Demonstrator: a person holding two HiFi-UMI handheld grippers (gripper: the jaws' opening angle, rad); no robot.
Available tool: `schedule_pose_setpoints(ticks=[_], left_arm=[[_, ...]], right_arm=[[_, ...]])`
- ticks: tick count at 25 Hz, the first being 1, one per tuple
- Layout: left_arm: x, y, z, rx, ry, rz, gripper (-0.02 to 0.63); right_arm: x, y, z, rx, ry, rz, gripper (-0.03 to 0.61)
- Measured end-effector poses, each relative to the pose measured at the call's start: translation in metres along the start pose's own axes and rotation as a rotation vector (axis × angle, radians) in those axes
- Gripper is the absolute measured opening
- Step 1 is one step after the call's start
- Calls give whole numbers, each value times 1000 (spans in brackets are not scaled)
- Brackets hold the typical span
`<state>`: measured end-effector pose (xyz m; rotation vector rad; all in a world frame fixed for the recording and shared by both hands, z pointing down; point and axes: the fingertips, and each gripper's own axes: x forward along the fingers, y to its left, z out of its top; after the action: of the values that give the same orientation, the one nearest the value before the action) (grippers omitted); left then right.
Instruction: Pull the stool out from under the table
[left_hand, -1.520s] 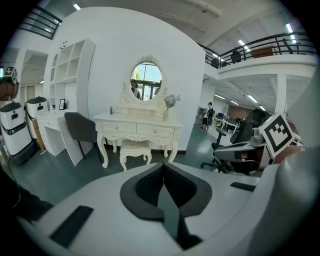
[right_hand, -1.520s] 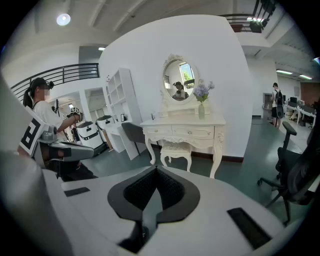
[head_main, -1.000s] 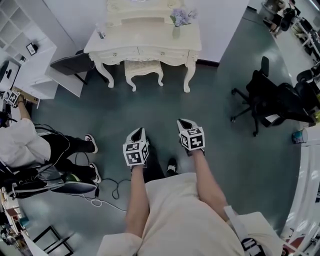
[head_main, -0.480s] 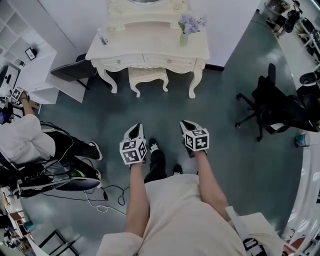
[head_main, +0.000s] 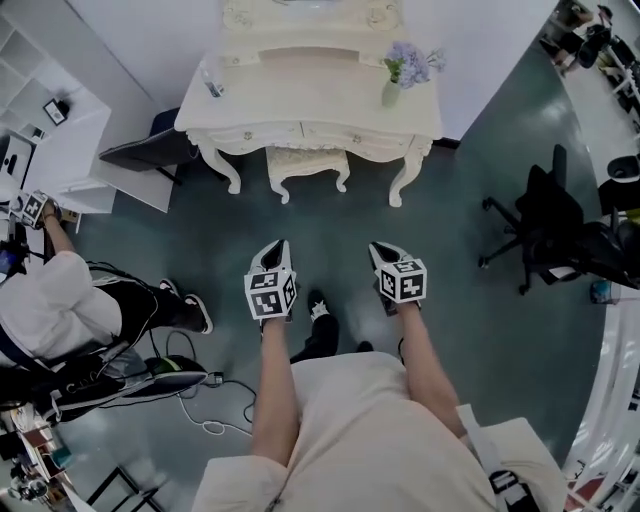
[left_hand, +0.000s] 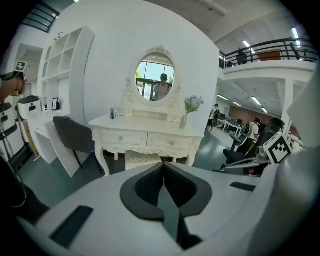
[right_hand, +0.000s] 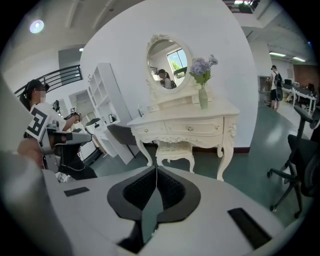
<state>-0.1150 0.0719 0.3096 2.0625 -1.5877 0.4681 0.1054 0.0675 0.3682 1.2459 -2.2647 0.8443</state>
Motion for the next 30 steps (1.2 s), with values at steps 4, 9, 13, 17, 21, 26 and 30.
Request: schedule_pose_setpoints(ticks=[4, 9, 13, 17, 21, 26, 30], left_arm=[[24, 33, 22, -5, 3, -17, 15], [51, 59, 19, -31, 28, -47, 15], [59, 73, 8, -85, 44, -52, 15], [64, 85, -3, -117, 61, -49, 15], [89, 104, -12, -91, 99, -47, 15], [126, 124, -25, -67, 137, -51, 15], [165, 125, -48, -62, 183, -73, 15]], right_arm=[[24, -2, 27, 100, -51, -31, 44], [45, 4, 42, 72, -57, -46, 44], [52, 3, 47, 85, -69, -49, 44], [59, 1, 45, 68, -39, -57, 44], [75, -11, 43, 28, 12, -79, 44], [105, -28, 45, 10, 54, -45, 44], [139, -49, 54, -19, 63, -33, 44]])
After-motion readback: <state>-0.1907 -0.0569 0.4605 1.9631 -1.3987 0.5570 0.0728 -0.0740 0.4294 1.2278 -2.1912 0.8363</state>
